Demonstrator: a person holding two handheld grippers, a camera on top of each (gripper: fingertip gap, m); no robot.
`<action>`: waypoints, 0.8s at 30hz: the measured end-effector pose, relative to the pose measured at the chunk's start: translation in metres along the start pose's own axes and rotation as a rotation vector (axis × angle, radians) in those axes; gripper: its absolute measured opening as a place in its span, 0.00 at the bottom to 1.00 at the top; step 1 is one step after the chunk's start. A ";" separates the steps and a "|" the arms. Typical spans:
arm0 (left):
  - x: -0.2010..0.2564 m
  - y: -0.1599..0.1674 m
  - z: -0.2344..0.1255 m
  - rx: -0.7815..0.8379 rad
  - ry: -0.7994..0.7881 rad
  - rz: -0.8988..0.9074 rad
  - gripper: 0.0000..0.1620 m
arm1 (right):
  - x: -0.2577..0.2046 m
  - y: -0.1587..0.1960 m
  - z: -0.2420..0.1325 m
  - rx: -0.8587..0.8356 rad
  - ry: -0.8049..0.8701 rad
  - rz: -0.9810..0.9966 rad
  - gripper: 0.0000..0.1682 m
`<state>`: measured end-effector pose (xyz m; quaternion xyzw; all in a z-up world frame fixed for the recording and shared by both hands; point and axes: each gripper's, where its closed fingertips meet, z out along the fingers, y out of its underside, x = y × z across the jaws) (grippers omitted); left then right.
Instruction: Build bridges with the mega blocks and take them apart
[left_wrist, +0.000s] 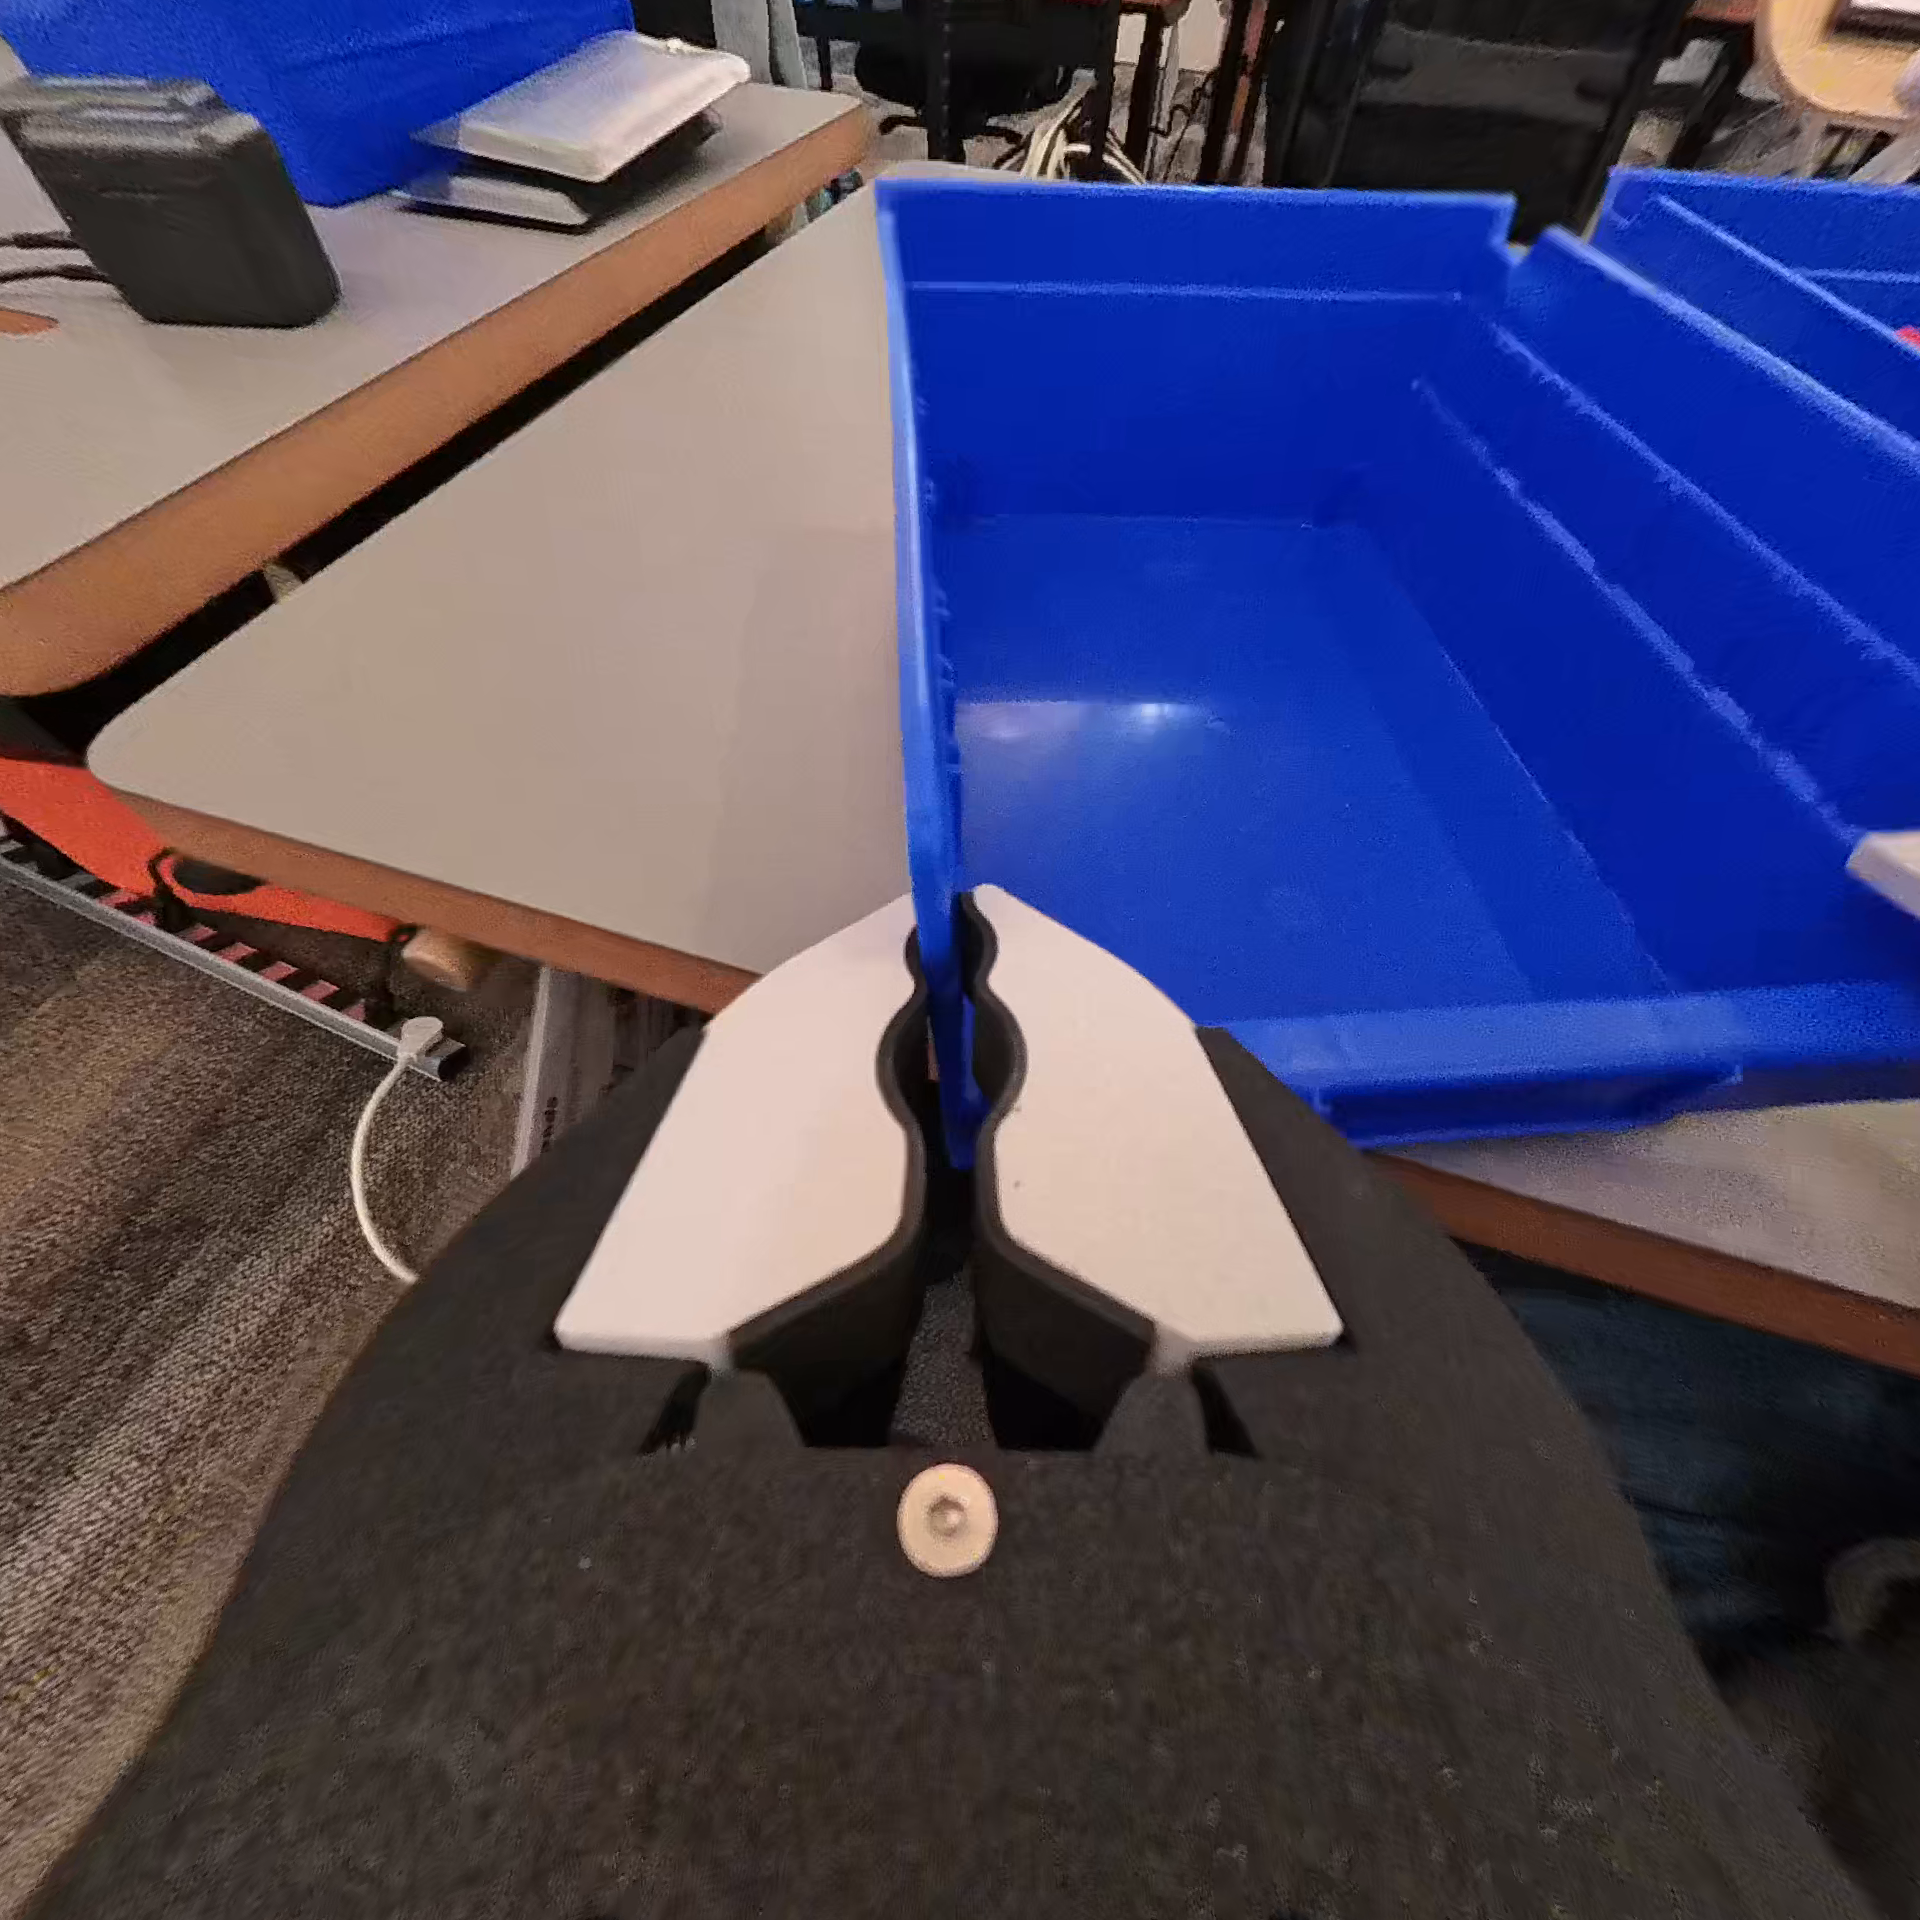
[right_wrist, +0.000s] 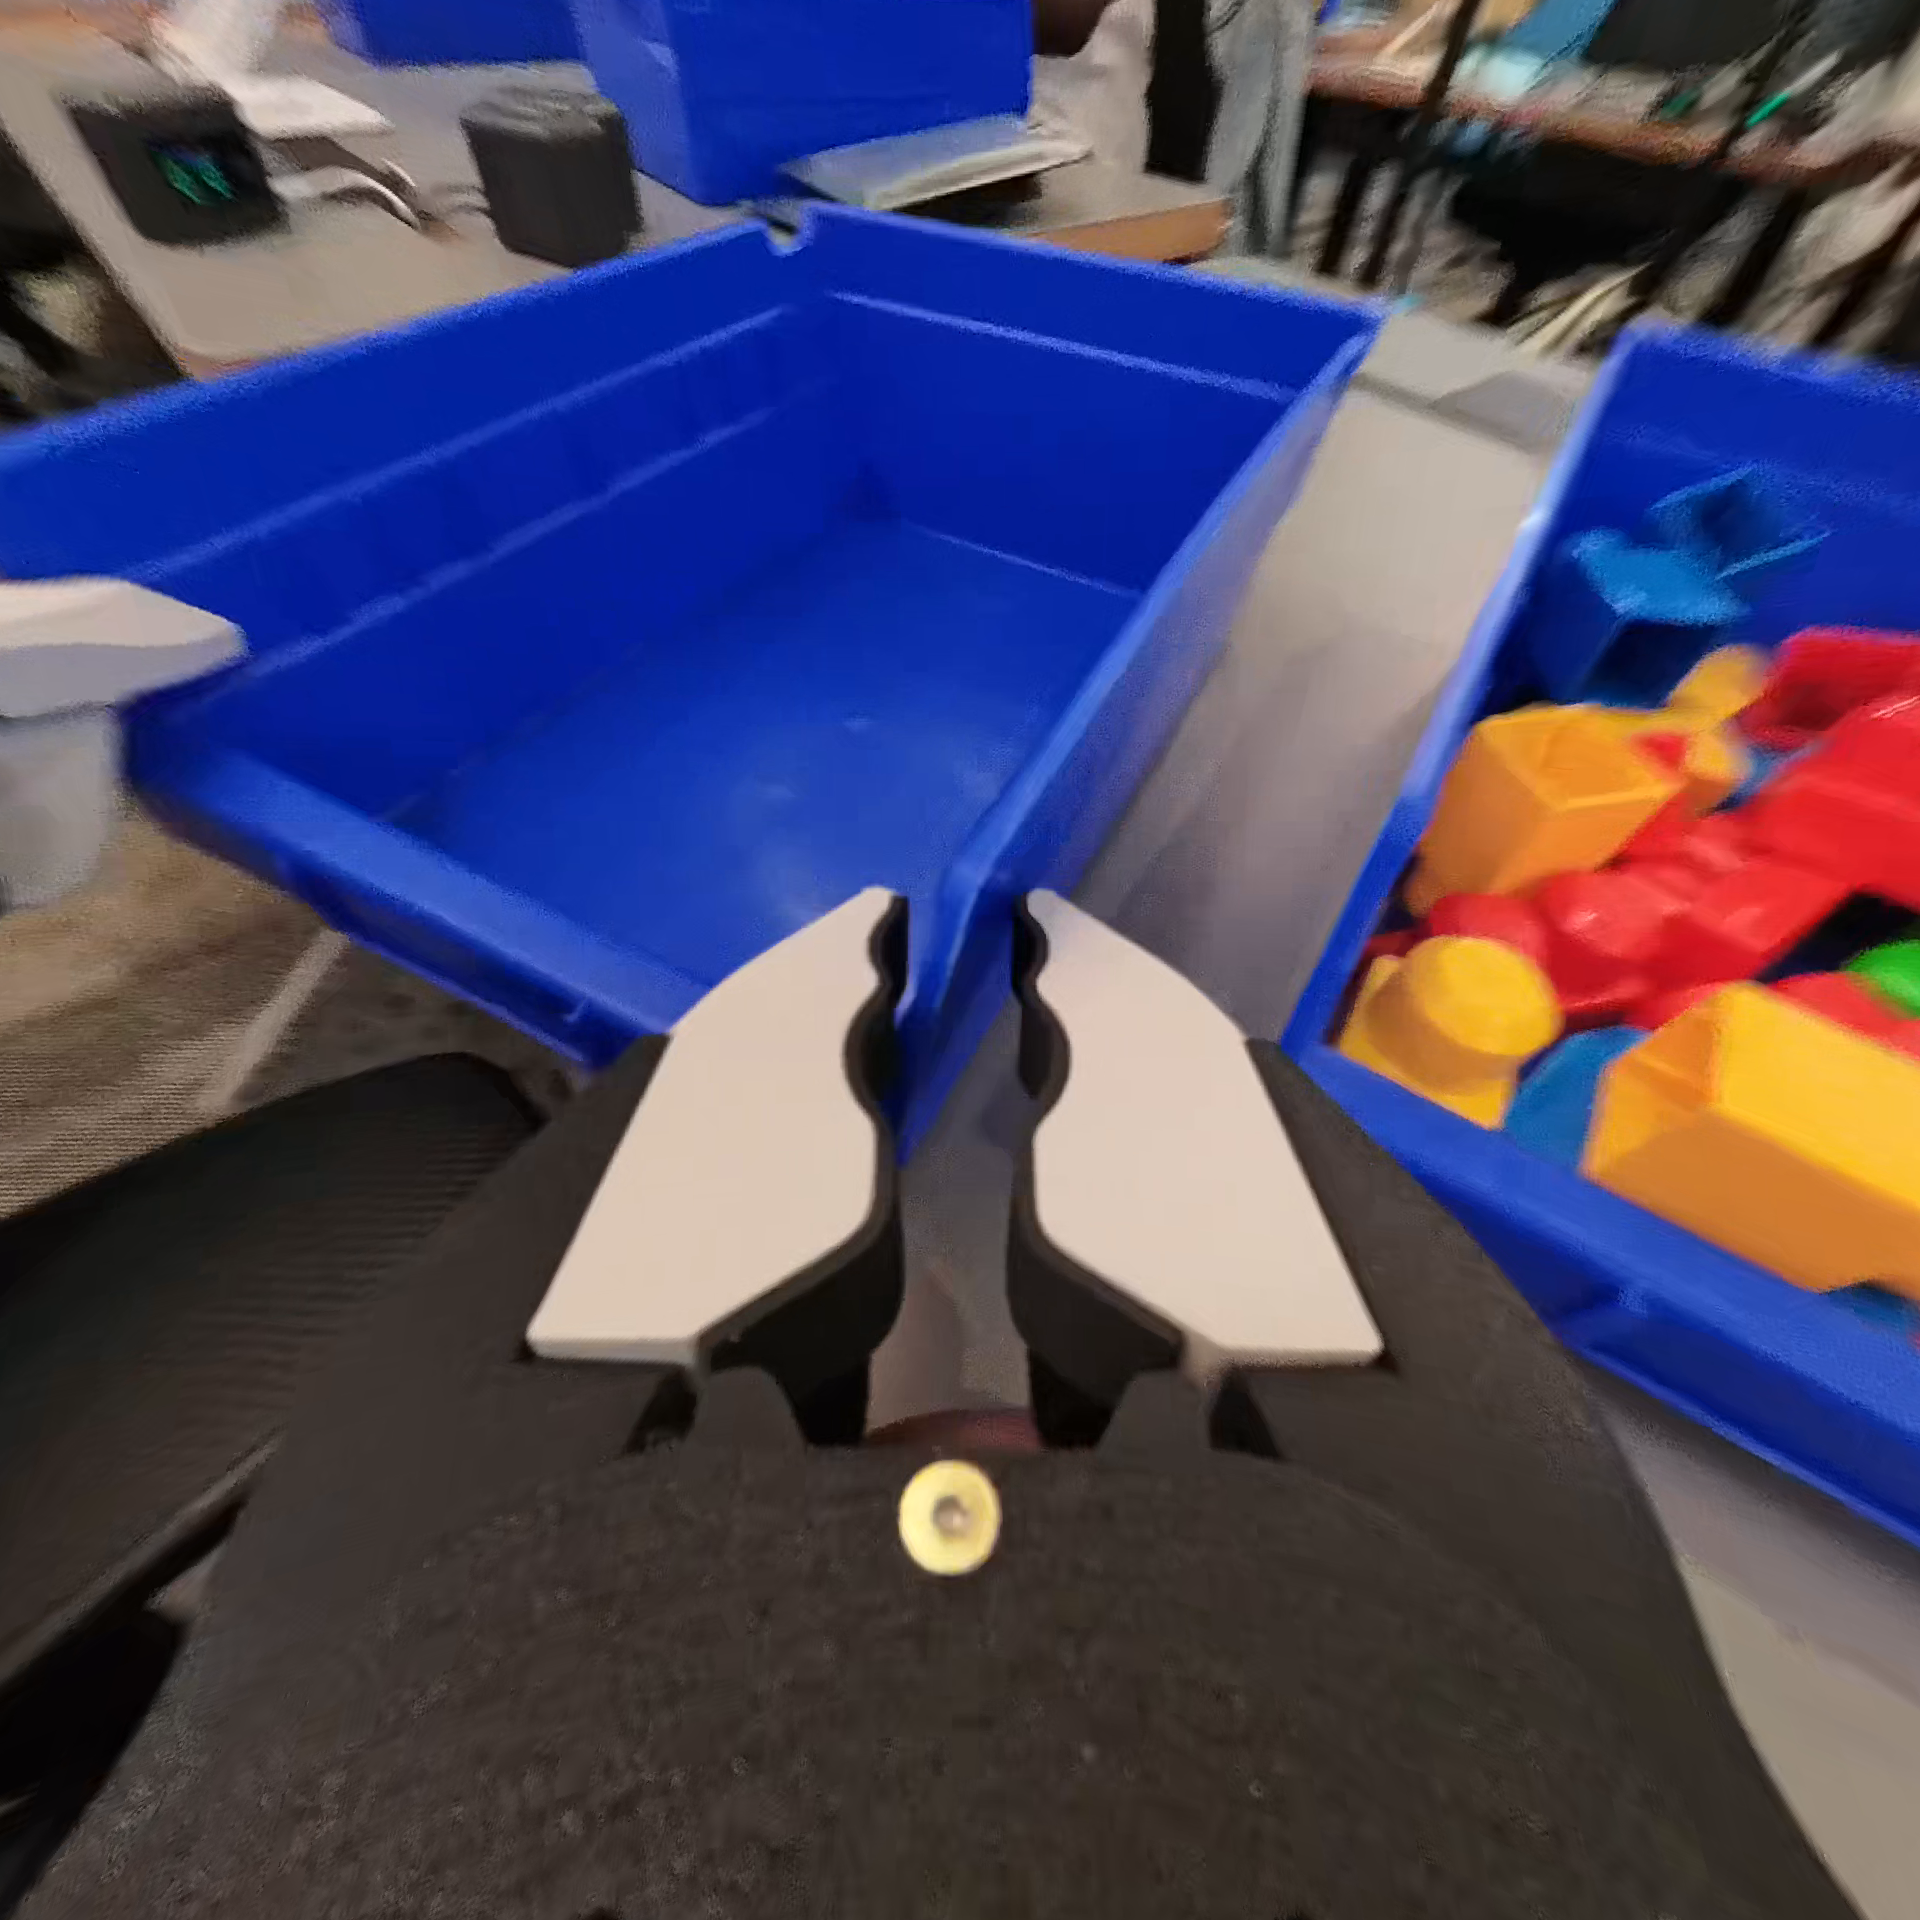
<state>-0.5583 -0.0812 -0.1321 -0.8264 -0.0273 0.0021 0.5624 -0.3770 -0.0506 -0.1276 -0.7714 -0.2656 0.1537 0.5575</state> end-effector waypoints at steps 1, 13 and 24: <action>0.001 -0.002 -0.006 0.029 -0.012 0.020 0.02 | 0.002 -0.008 -0.004 0.023 0.048 -0.047 0.08; 0.104 -0.179 -0.087 0.582 0.052 0.114 0.02 | 0.093 -0.158 -0.134 0.468 0.305 -0.052 0.03; 0.406 -0.198 -0.042 0.480 0.436 0.168 0.01 | 0.325 -0.094 -0.311 0.295 0.790 0.115 0.02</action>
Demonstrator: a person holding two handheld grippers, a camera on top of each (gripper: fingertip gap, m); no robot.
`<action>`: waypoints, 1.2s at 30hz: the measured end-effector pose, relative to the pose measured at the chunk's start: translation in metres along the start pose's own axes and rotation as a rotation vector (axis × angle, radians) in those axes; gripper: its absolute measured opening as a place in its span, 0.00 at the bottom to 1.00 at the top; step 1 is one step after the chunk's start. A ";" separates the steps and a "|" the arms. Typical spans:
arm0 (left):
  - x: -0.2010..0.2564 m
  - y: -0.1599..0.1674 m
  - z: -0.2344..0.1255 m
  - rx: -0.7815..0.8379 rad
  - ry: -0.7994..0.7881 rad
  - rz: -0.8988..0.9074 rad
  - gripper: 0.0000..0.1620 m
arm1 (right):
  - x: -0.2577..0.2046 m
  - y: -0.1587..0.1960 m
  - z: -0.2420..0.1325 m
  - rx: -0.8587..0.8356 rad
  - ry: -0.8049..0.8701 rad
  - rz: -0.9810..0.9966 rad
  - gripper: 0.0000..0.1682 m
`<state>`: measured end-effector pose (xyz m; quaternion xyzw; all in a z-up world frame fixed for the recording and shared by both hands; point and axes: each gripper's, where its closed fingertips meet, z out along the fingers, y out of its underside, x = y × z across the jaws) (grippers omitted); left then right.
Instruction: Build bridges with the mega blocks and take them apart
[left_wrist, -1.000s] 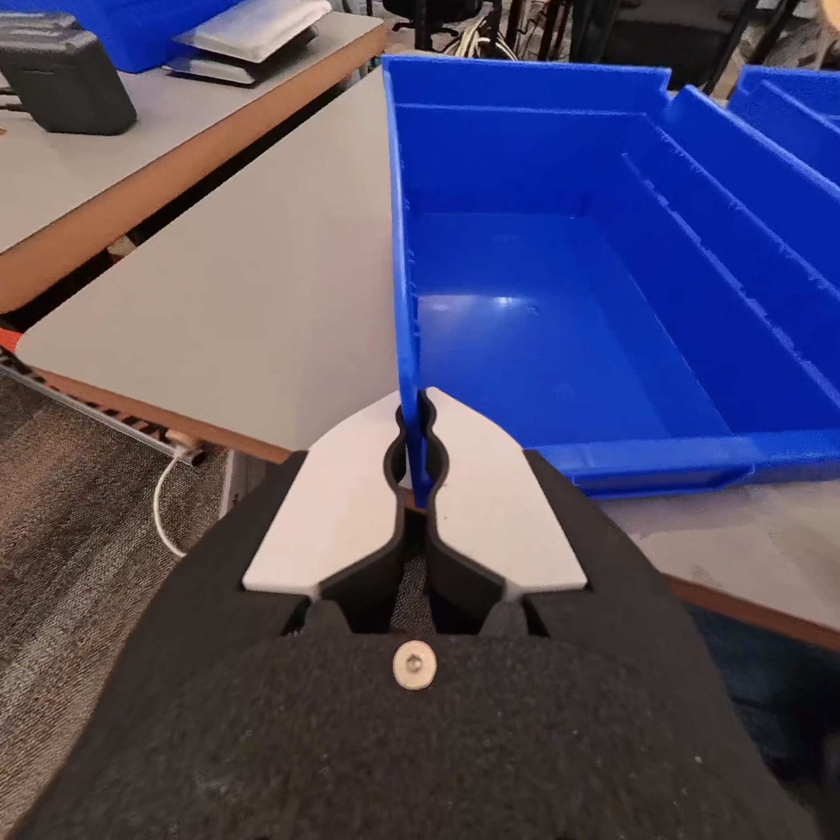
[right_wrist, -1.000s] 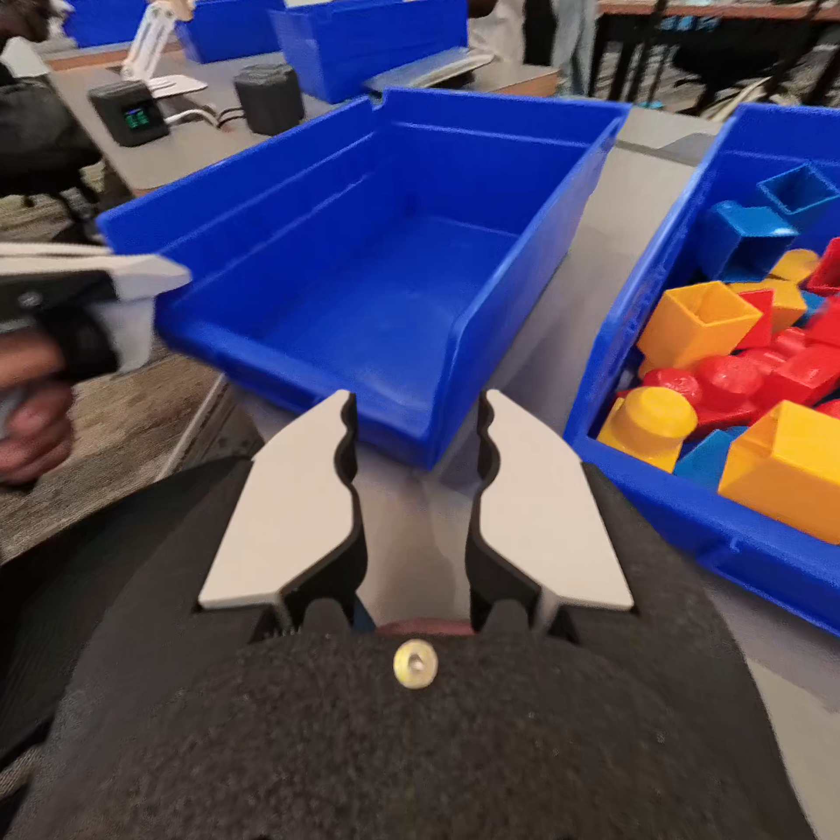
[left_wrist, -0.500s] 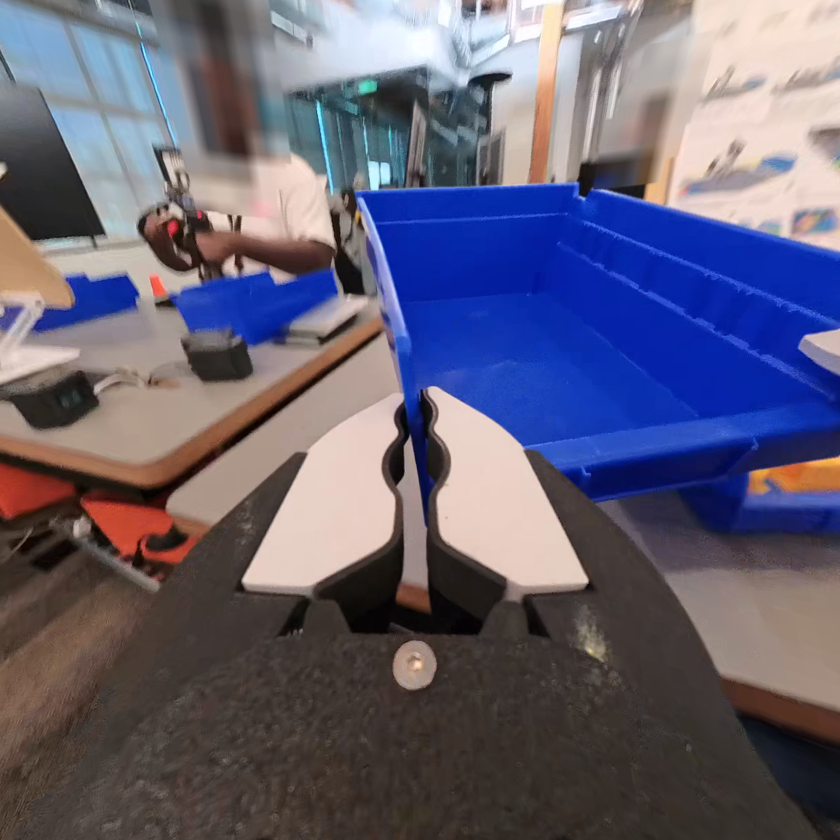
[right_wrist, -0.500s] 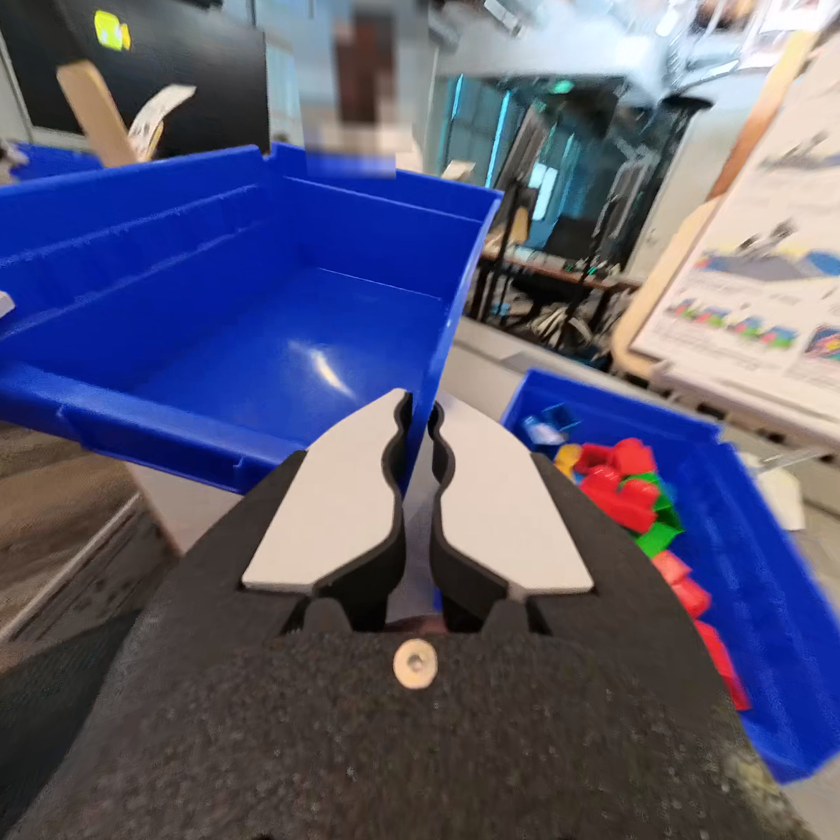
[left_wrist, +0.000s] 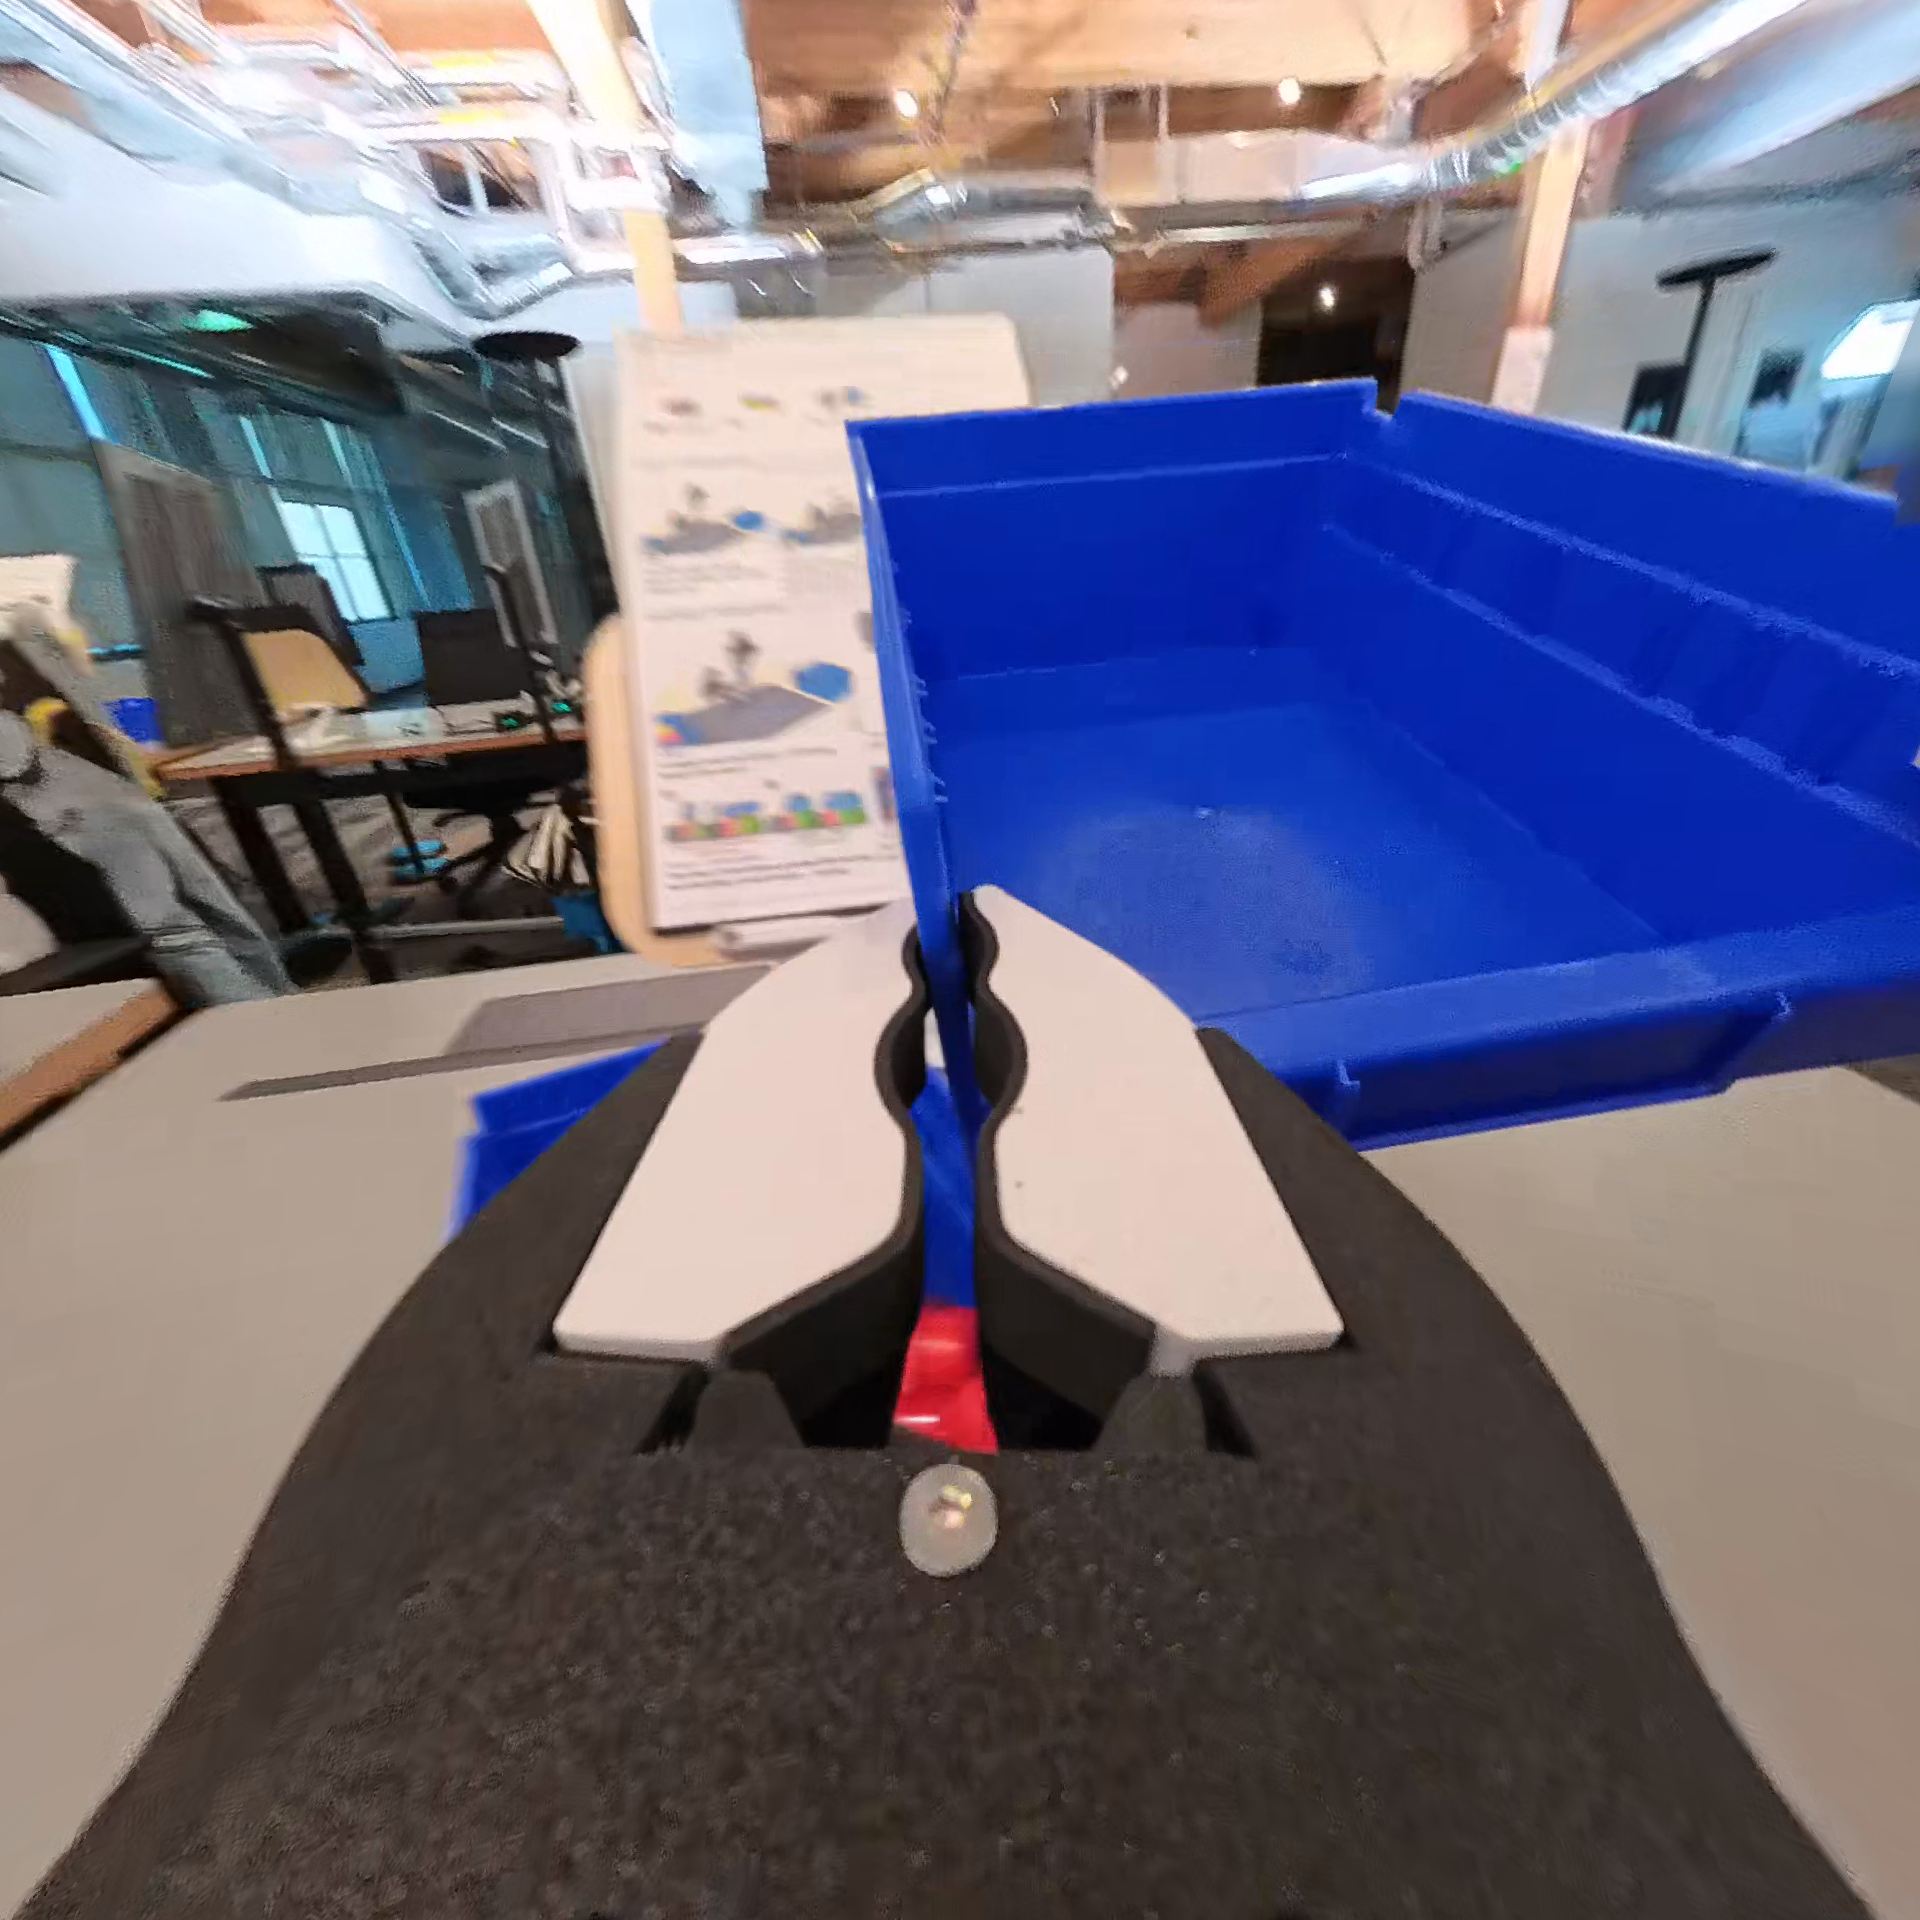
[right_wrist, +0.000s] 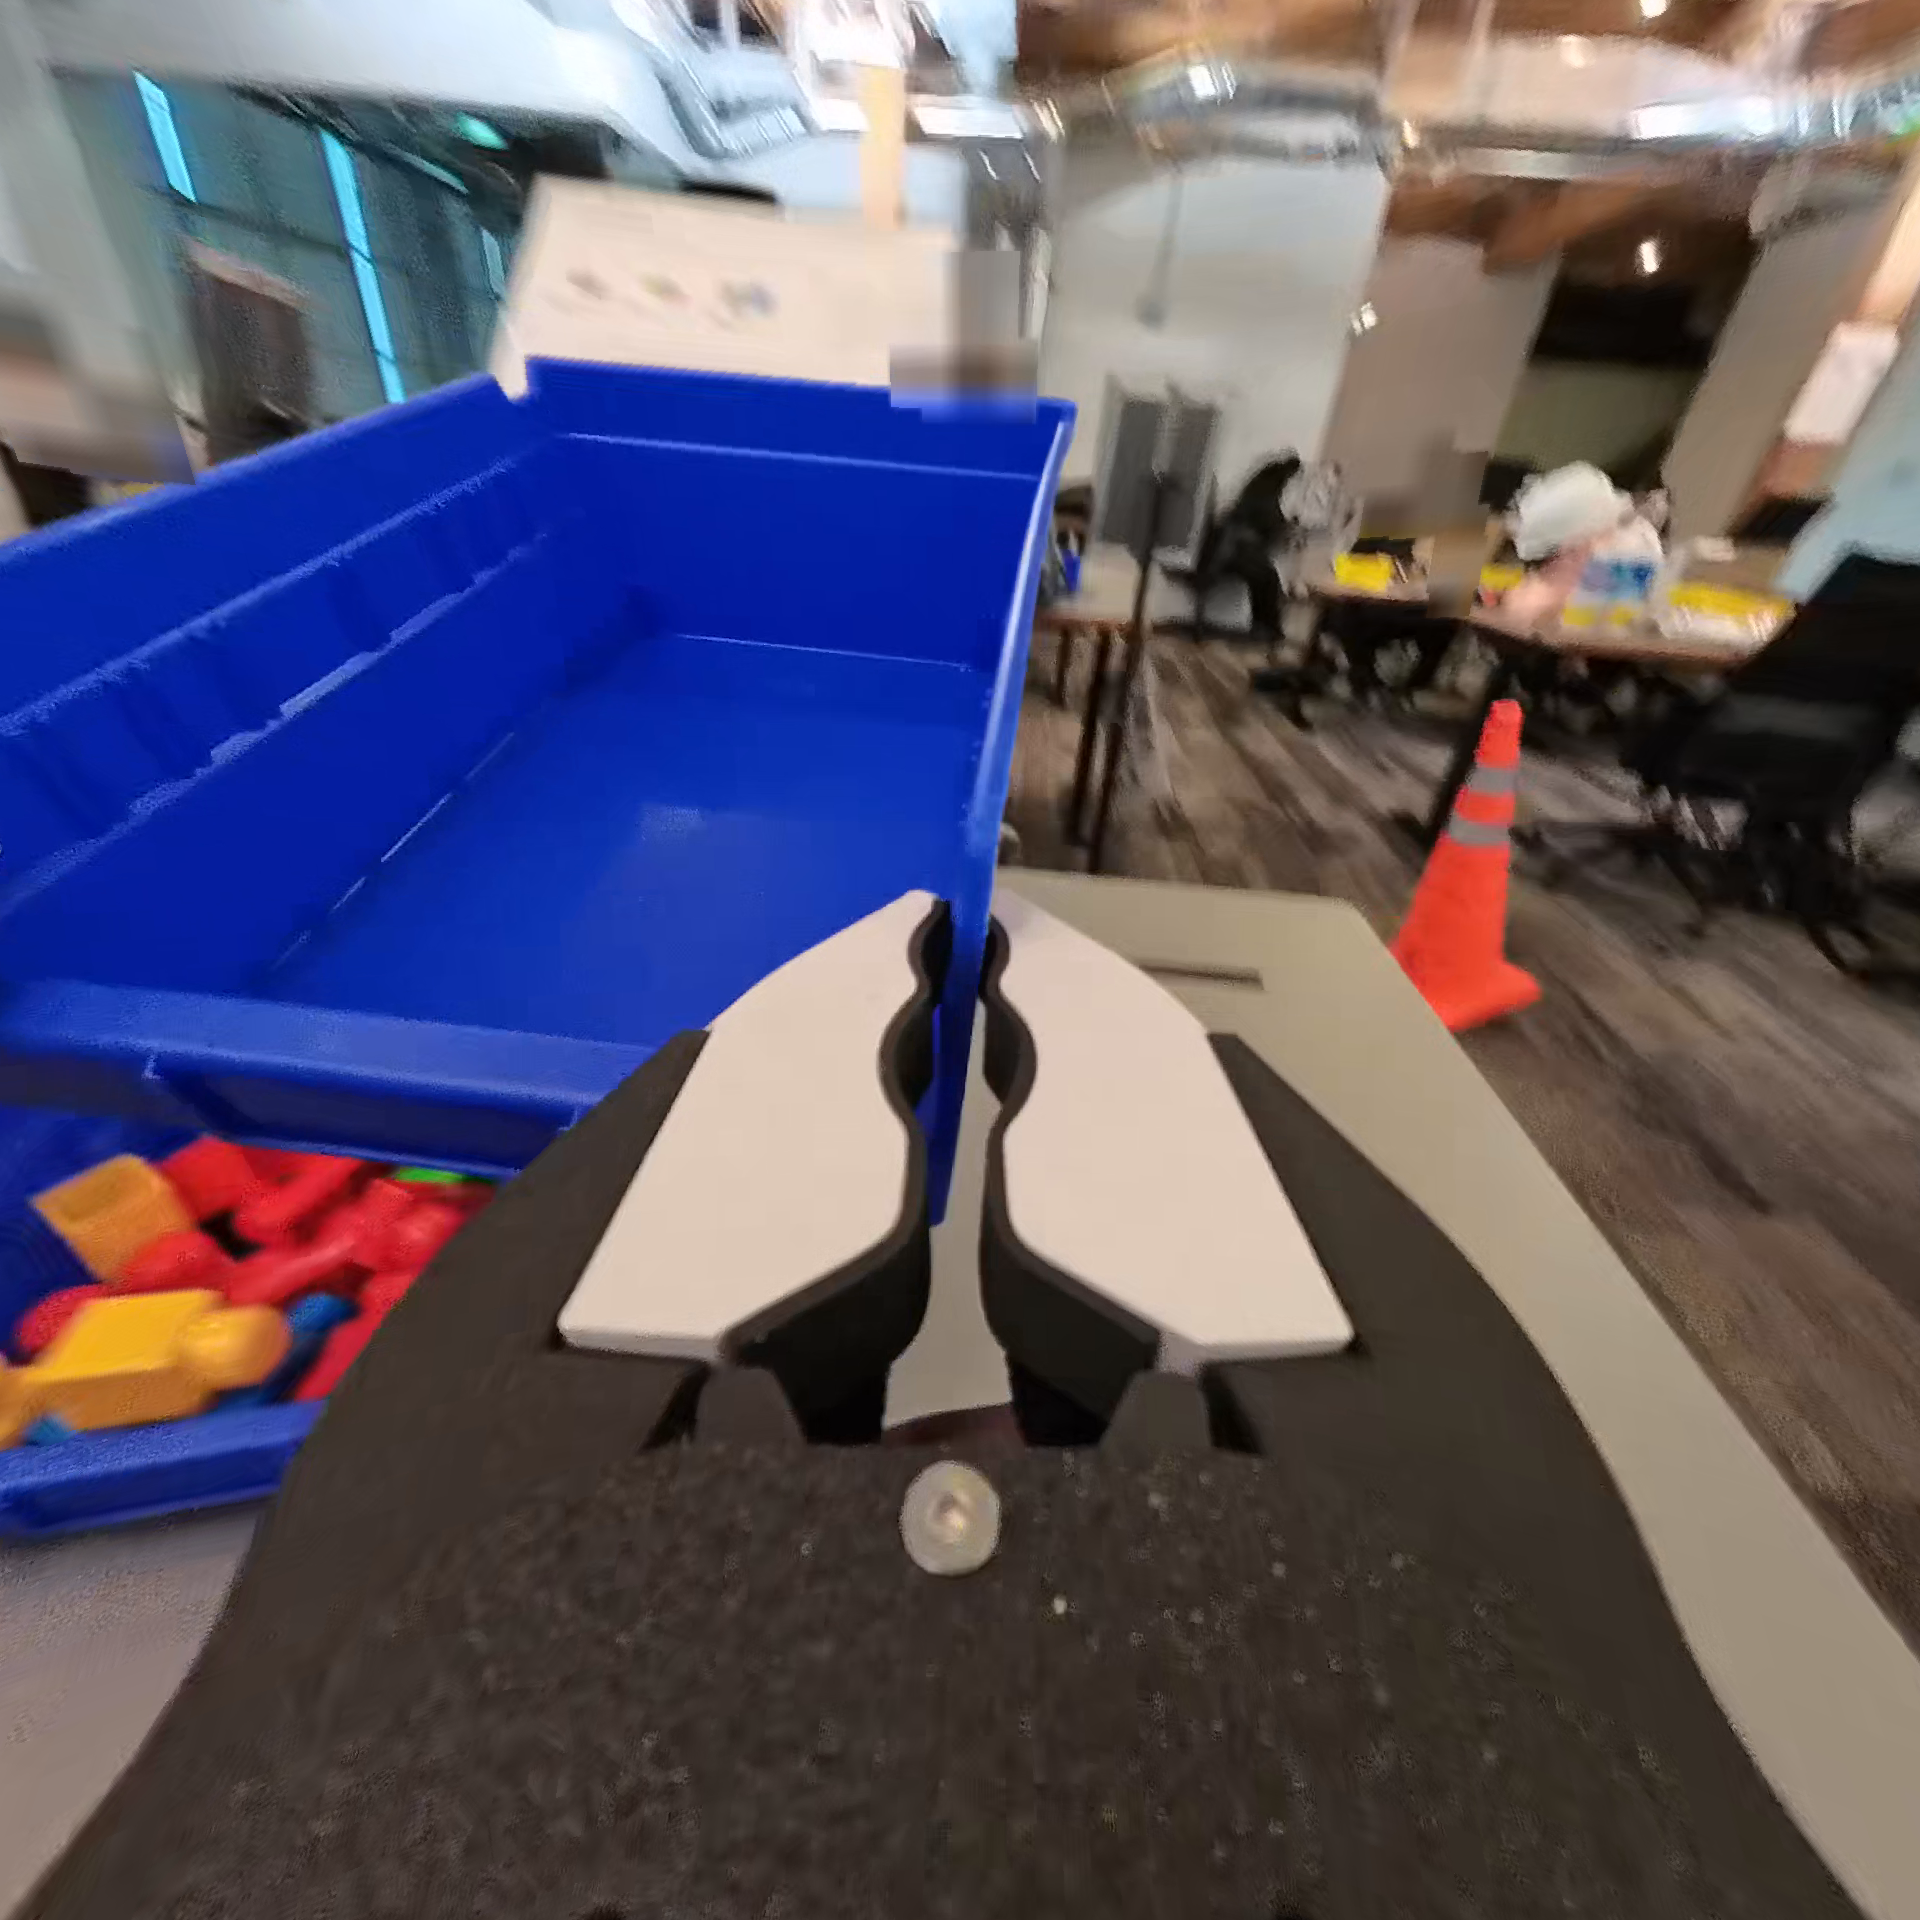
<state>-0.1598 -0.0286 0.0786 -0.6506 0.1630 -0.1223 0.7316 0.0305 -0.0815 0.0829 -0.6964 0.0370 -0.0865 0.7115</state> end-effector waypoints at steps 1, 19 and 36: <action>0.023 0.009 0.012 -0.025 0.019 0.003 0.01 | 0.023 0.016 0.002 -0.036 0.023 0.026 0.02; 0.244 0.195 0.078 -0.395 0.254 0.087 0.04 | 0.226 0.228 0.035 -0.387 0.083 0.222 0.02; 0.144 0.146 -0.001 -0.423 0.353 0.090 0.29 | 0.187 0.146 0.012 -0.169 0.100 0.140 0.27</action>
